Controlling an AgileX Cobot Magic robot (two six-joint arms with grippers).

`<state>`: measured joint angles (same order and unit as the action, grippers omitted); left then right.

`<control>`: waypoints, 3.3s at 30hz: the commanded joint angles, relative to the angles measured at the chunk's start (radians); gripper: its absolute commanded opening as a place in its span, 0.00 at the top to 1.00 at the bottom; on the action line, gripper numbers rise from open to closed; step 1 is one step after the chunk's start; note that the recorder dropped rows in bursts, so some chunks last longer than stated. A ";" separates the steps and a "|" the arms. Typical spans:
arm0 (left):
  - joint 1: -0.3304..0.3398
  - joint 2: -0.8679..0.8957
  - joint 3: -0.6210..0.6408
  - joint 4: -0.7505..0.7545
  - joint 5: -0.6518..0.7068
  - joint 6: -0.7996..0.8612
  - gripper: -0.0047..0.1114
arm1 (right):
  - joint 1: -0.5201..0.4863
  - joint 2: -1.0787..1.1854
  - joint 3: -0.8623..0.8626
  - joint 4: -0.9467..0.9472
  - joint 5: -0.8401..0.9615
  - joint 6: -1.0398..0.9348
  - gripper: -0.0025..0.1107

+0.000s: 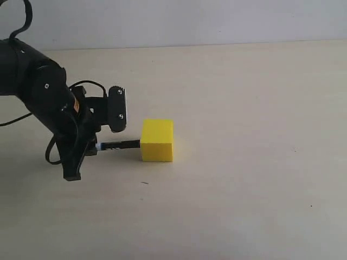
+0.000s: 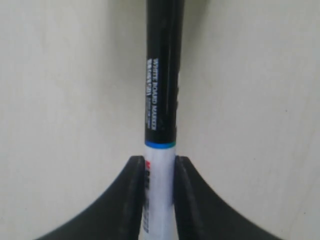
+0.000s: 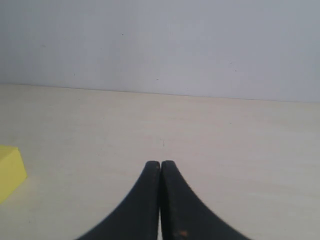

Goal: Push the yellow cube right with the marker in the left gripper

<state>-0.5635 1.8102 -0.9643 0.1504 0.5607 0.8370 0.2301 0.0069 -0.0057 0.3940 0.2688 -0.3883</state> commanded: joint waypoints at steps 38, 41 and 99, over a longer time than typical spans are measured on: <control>0.134 -0.001 -0.003 0.017 0.064 0.000 0.96 | -0.005 -0.007 0.006 -0.001 -0.004 -0.003 0.98; 0.134 -0.001 -0.003 0.017 0.059 0.000 0.96 | -0.005 -0.007 0.006 -0.001 -0.004 -0.003 0.98; -0.048 0.016 -0.030 0.060 0.061 -0.087 0.96 | -0.005 -0.007 0.006 -0.001 -0.004 -0.003 0.98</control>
<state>-0.6170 1.8213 -0.9890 0.2139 0.6379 0.7844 0.2301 0.0069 -0.0057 0.3940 0.2688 -0.3883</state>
